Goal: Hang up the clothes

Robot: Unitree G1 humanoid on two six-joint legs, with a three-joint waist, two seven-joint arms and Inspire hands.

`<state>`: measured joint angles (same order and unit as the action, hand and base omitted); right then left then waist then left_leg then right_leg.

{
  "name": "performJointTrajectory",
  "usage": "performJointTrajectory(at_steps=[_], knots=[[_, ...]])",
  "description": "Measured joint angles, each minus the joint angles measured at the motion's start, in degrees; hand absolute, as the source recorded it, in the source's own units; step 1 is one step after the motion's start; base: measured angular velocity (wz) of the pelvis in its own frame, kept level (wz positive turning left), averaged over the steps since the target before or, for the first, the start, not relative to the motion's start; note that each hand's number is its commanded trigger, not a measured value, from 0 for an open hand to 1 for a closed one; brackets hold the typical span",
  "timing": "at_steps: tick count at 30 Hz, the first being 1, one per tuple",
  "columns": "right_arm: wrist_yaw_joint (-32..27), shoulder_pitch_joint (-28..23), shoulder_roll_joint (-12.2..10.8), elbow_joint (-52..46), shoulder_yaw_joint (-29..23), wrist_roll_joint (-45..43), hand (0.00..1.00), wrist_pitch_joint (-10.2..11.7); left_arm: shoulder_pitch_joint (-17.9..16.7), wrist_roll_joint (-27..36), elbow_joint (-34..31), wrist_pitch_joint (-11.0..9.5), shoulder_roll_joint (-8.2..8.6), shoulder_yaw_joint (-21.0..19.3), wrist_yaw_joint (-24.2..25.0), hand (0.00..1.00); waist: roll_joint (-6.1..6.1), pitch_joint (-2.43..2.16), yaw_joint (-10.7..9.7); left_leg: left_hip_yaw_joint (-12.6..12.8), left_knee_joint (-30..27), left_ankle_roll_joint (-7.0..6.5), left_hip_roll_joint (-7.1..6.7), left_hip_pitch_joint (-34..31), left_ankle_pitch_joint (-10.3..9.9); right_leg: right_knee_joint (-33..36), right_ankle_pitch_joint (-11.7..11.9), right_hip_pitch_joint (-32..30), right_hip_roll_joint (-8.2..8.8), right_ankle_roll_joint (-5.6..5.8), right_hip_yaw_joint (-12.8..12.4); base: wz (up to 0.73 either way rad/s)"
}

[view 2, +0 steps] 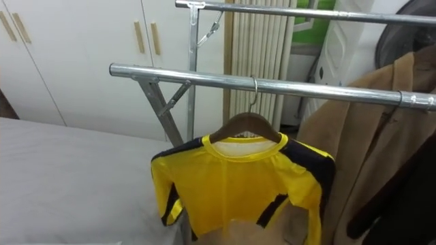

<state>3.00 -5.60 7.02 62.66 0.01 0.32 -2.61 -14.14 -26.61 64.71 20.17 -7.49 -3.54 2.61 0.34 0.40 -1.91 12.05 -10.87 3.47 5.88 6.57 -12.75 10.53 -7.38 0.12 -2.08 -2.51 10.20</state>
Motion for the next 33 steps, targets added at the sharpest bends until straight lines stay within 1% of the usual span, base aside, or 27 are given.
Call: performJointTrajectory(at_steps=[4, 10, 16, 19, 20, 23, 25, 27, 28, 29, 31, 32, 33], knots=[[0.9, 1.0, 0.0, 0.3, 1.0, -0.2, 0.00, -0.1, 0.3, 0.1, 0.1, -0.2, 0.12, 0.5, 0.0, 0.00, 0.03, -0.02, 0.6, -0.4, 0.1, 0.00, -0.14, 0.0, 0.0, 0.2, -0.3, -0.1, 0.15, 0.05, 0.1, 0.05], [2.1, 0.7, 0.0, 2.8, 1.0, 7.3, 0.00, 0.1, 0.3, 0.0, 0.2, -0.4, 0.13, 0.5, 0.0, 0.00, 0.11, 0.05, 0.5, -1.3, -0.1, -0.01, -0.33, 0.0, 0.0, 0.1, -0.3, 0.1, 0.23, 0.03, 0.2, 0.00], [4.8, -0.1, 0.0, 5.0, -0.3, 16.0, 0.00, 0.6, 0.2, 0.0, 0.2, -1.4, 0.10, 0.4, 0.6, 0.00, 0.15, 0.12, 0.5, -1.6, 0.1, -0.02, -0.61, -0.2, 0.0, 0.2, -0.5, -0.1, 0.55, 0.28, 0.5, 0.02], [6.7, -0.1, 0.0, 6.3, -0.3, 20.5, 0.00, 0.6, 0.3, 0.1, 0.2, -2.0, 0.07, 0.4, 0.6, 0.00, 0.10, 0.01, 0.0, -2.1, 0.1, -0.32, -0.67, -1.0, -0.2, 0.2, -0.6, -0.2, 0.69, 0.41, 1.1, 0.11], [7.7, -0.2, 0.0, 6.7, -0.3, 22.3, 0.00, 0.5, 0.4, 0.1, 0.2, -2.3, 0.07, 0.4, 0.7, 0.00, 0.10, 0.05, -0.2, -2.6, 0.0, -0.37, -0.71, -1.0, -0.2, 0.1, -0.6, -0.2, 0.71, 0.40, 1.3, 0.08], [10.2, -0.6, 0.1, 6.7, -1.3, 24.4, 0.00, 0.5, 0.8, 0.1, 0.2, -2.7, 0.03, 0.4, 1.4, 0.00, 0.27, 0.01, -0.8, -2.8, 0.1, -0.36, -0.72, -1.0, -0.2, 0.1, -0.7, -0.4, 0.72, 0.52, 1.5, 0.04], [11.2, -1.0, 0.2, 6.7, -1.3, 24.8, 0.00, 0.6, 1.5, 0.2, 0.9, -3.1, -0.06, 0.4, 2.0, 0.00, 0.38, -0.01, -0.8, -2.7, 0.2, -0.35, -0.68, -0.9, -0.2, 0.1, -0.6, 0.0, 0.66, 0.51, 1.5, 0.00], [12.3, -1.3, 0.4, 6.7, -1.4, 24.8, 0.00, 1.3, 1.7, 1.5, 2.5, -4.2, -0.05, 0.5, 3.0, 0.00, 0.58, -0.09, -0.8, -2.7, 0.0, -0.35, -0.70, -0.6, -0.2, 0.1, -0.6, 0.1, 0.67, 0.52, 1.3, -0.04], [12.4, -1.5, 0.4, 6.7, -1.4, 24.8, 0.00, 1.5, 1.7, 1.7, 2.6, -4.5, -0.03, 0.5, 3.2, 0.00, 0.61, -0.05, -0.8, -2.6, -0.1, -0.35, -0.71, -0.3, -0.2, 0.1, -0.6, 0.1, 0.66, 0.52, 1.2, -0.05], [12.7, -2.1, 0.4, 6.6, -1.4, 24.9, 0.00, 1.9, 1.6, 2.4, 2.7, -4.8, -0.04, 0.5, 3.7, 0.00, 0.64, 0.14, -0.8, -2.6, -0.1, -0.35, -0.71, 0.0, -0.2, 0.1, -0.8, 0.4, 0.65, 0.61, 1.2, 0.00], [13.0, -2.5, 0.4, 6.3, -1.4, 24.9, 0.00, 2.0, 1.6, 3.0, 2.7, -5.4, -0.10, 1.1, 4.4, 0.00, 0.62, 0.20, -0.8, -2.6, -0.1, -0.35, -0.74, 0.3, -0.2, 0.2, -1.3, 0.7, 0.66, 0.54, 1.2, 0.00], [13.2, -2.5, 0.4, 6.2, -1.4, 24.9, 0.00, 2.1, 1.8, 3.6, 2.6, -5.9, -0.10, 1.6, 4.7, 0.00, 0.40, 0.31, -0.8, -2.6, 0.0, -0.34, -0.75, 0.4, -0.2, 0.2, -1.5, 0.8, 0.66, 0.53, 1.2, 0.00], [13.4, -2.6, 0.4, 6.2, -1.4, 24.9, 0.00, 2.1, 2.0, 4.0, 2.6, -6.9, -0.10, 1.7, 5.0, 0.00, 0.37, 0.28, -0.9, -2.7, 0.1, -0.33, -0.73, 0.8, -0.2, 0.3, -1.6, 0.9, 0.63, 0.51, 1.2, 0.00]])
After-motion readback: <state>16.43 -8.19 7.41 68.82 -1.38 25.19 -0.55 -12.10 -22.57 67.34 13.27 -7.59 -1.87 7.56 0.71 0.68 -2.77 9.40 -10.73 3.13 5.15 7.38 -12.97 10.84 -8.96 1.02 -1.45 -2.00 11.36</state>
